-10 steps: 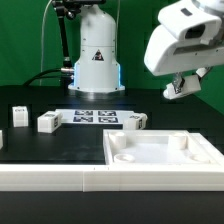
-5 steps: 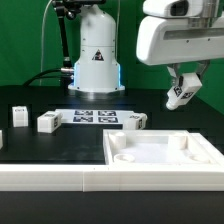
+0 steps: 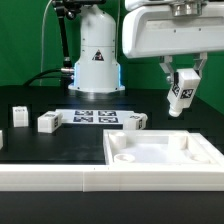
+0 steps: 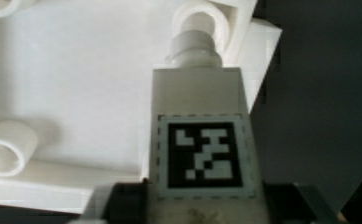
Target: Assemble one leg
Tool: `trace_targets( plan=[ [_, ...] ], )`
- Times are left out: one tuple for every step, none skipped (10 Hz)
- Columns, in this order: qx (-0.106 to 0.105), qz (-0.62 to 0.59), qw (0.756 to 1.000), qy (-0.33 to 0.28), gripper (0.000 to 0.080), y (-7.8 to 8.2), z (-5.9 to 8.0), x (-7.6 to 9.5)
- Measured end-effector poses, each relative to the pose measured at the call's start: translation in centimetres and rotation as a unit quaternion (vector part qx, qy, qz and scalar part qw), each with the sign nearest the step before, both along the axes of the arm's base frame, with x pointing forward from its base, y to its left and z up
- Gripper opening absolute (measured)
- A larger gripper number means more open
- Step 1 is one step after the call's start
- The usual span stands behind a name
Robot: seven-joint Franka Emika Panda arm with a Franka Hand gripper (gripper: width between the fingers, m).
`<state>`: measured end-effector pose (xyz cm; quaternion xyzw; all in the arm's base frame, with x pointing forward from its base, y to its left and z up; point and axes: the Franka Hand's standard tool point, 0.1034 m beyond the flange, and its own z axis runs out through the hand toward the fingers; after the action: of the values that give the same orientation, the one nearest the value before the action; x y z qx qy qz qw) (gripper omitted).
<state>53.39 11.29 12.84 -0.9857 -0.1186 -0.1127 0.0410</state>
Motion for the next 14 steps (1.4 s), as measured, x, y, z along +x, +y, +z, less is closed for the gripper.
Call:
trace_targets(
  plan=[
    [0.003, -0.002, 1.0, -0.029, 0.0291, -0.1, 0.1, 0.3],
    [0.005, -0.001, 0.997, -0.073, 0.0291, -0.3, 0.1, 0.6],
    [0.001, 0.012, 0.997, -0.072, 0.0291, -0.6, -0.7, 0.2],
    [-0.002, 0.018, 0.997, -0.076, 0.0291, -0.9, -0.1, 1.4],
    [-0.001, 0.021, 0.996, -0.083, 0.0291, -1.0, 0.2, 2.6],
    [0.001, 0.022, 0.996, -0.087, 0.0291, -0.8, 0.1, 3.6],
    [0.005, 0.022, 0.996, -0.092, 0.0291, -0.3, -0.1, 5.1],
    [0.008, 0.024, 0.995, -0.095, 0.0291, 0.3, -0.3, 6.3],
    [0.01, 0.026, 0.994, -0.103, 0.0291, 0.7, -0.4, 6.8],
    [0.009, 0.025, 0.994, -0.111, 0.0291, 0.5, -0.4, 6.8],
    [0.009, 0.025, 0.993, -0.111, 0.0291, 0.5, -0.4, 6.8],
    [0.01, 0.023, 0.991, -0.134, 0.0291, 0.3, -0.2, 7.1],
    [0.01, 0.024, 0.989, -0.147, 0.0291, 0.2, -0.8, 6.5],
    [0.009, 0.029, 0.99, -0.135, 0.0291, 0.6, -1.7, 5.3]
  ],
)
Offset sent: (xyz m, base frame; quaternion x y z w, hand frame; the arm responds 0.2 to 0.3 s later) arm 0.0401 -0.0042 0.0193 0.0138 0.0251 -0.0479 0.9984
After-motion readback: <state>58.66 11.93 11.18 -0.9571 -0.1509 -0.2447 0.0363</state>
